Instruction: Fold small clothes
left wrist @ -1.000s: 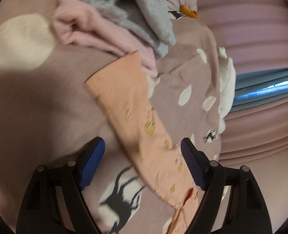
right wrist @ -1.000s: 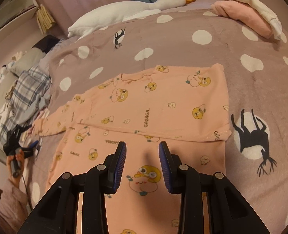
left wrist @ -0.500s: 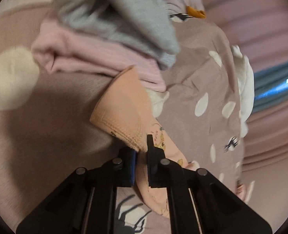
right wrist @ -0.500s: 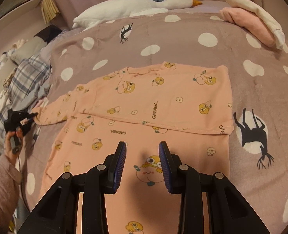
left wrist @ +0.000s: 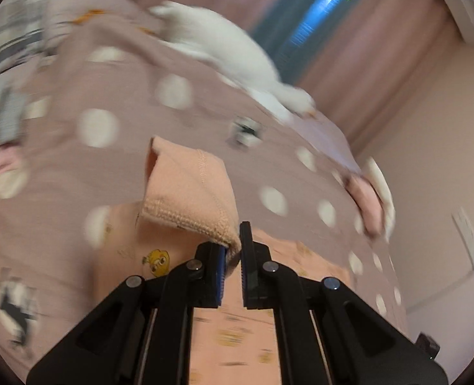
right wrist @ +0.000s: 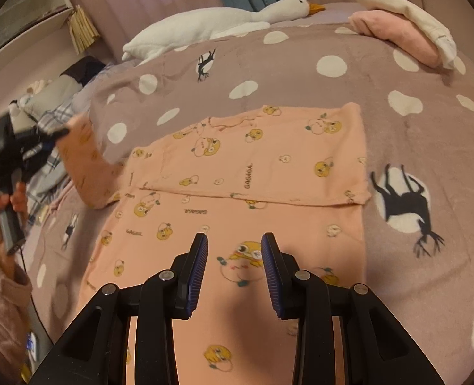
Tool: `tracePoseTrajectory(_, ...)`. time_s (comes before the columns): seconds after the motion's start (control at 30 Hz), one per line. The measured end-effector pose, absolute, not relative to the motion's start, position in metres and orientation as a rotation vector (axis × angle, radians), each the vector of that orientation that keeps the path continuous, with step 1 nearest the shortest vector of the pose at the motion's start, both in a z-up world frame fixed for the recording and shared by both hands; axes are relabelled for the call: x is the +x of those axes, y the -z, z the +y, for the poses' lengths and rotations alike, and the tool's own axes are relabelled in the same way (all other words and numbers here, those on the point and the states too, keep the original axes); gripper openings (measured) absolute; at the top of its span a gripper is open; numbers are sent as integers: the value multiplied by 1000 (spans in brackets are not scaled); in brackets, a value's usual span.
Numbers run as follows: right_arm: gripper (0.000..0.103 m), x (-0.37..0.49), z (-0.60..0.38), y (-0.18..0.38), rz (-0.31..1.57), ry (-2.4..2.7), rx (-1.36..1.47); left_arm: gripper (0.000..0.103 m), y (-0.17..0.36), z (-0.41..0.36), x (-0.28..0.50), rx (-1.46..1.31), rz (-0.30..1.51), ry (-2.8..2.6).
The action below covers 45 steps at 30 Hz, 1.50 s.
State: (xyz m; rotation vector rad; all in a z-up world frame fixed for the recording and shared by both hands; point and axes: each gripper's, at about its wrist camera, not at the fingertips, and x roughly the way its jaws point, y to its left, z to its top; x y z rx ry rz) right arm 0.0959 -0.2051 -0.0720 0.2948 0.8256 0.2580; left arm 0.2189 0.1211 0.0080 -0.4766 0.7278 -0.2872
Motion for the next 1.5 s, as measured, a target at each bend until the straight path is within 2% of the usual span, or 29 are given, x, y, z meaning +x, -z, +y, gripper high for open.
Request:
tracePoseTrajectory(0.23, 34, 85, -234, 78, 826, -222, 375, 6, 45, -12, 227, -290, 910, 395)
tracePoseTrajectory(0.3, 34, 84, -240, 81, 836, -222, 399, 18, 68, -38, 232, -234, 1000, 414)
tracePoseTrajectory(0.37, 38, 83, -244, 83, 842, -222, 418, 45, 85, -52, 232, -178, 1068, 427)
tracePoseTrajectory(0.5, 40, 87, -246, 82, 838, -240, 455, 56, 83, -53, 218, -140, 1058, 490)
tracePoseTrajectory(0.57, 40, 94, -244, 81, 840, -261, 474, 72, 76, -43, 207, -139, 1019, 496)
tracePoseTrajectory(0.6, 40, 98, -241, 81, 841, -273, 481, 74, 74, -37, 202, -142, 1001, 495)
tracePoseTrajectory(1.13, 40, 220, -172, 118, 999, -340, 537, 76, 84, 119, 134, -342, 937, 227)
tracePoseTrajectory(1.2, 25, 219, -167, 112, 985, -330, 504, 76, 86, 133, 129, -357, 938, 195)
tracePoseTrajectory(1.23, 5, 219, -162, 106, 978, -329, 467, 76, 87, 137, 128, -362, 939, 186)
tracePoseTrajectory(1.4, 5, 221, -142, 59, 889, -382, 392, 76, 87, 148, 123, -400, 935, 162)
tracePoseTrajectory(1.5, 5, 215, -128, 5, 769, -451, 375, 76, 84, 148, 121, -406, 925, 168)
